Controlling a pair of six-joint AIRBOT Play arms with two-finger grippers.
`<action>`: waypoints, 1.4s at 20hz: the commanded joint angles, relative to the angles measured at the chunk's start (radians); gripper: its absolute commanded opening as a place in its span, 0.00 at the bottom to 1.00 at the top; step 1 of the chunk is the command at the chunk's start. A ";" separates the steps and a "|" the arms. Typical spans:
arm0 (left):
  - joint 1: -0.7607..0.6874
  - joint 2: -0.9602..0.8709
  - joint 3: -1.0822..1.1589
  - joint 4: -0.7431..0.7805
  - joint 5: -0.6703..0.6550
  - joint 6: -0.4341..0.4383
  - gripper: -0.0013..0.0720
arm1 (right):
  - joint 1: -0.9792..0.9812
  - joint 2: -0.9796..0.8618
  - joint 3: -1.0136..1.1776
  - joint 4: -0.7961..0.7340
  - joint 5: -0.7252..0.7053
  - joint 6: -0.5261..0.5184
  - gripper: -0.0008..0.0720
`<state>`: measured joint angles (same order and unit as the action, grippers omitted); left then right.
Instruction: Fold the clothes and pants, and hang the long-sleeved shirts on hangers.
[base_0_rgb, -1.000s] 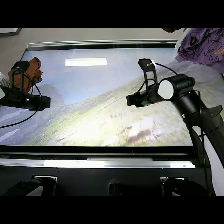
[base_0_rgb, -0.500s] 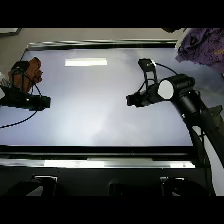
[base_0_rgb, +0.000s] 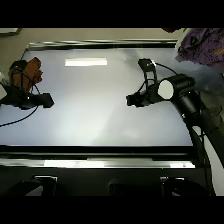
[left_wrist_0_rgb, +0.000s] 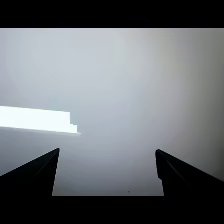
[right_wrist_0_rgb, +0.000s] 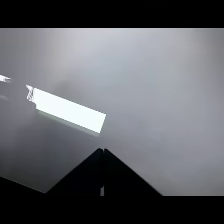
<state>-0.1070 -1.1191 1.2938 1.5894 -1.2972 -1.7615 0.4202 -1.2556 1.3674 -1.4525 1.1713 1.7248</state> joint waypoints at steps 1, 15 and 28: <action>0.104 -0.085 0.072 0.094 0.178 -0.124 1.00 | 0.001 0.001 0.000 0.000 0.000 0.000 0.05; 0.499 -1.034 0.760 0.094 0.529 -0.090 1.00 | 0.001 0.001 0.000 0.000 0.000 0.000 0.05; 0.537 -1.109 0.761 0.016 0.520 -0.124 0.04 | 0.001 0.001 0.000 0.000 0.000 0.000 0.05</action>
<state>0.4282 -2.2322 2.0544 1.6588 -0.7303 -1.8847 0.4202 -1.2556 1.3674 -1.4525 1.1713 1.7245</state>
